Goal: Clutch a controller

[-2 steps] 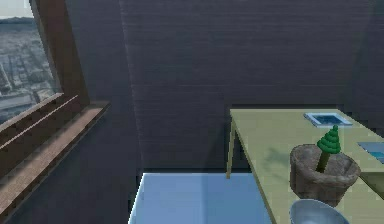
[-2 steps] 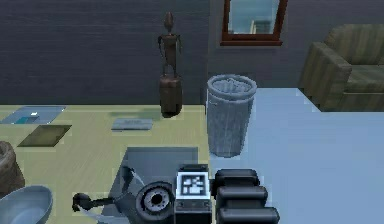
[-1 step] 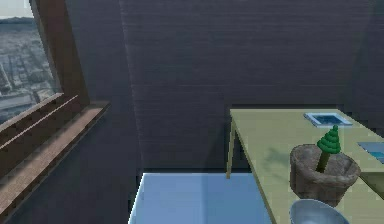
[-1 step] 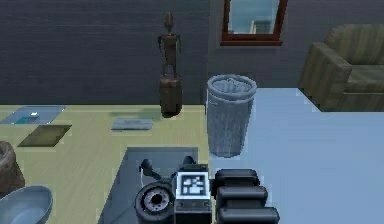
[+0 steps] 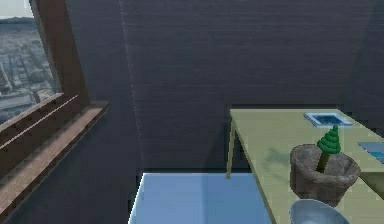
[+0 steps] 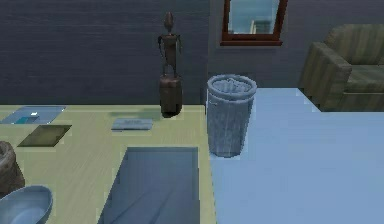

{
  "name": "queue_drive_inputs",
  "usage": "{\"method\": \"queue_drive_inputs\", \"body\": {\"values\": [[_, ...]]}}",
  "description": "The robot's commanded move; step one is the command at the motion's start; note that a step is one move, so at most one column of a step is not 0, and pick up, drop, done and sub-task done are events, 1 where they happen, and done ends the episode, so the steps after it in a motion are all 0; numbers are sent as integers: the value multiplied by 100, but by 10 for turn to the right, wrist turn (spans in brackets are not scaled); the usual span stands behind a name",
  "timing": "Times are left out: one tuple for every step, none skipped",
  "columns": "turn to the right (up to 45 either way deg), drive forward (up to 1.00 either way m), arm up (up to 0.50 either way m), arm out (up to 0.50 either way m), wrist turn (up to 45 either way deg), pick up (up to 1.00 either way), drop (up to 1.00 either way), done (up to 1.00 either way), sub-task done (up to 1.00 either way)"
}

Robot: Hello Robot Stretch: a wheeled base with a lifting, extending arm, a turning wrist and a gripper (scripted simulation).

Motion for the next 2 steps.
{"method": "queue_drive_inputs", "body": {"values": [[0, 0, 0, 0, 0, 100, 0, 0, 0], [0, 0, 10, 0, 0, 0, 0, 0, 0]]}}
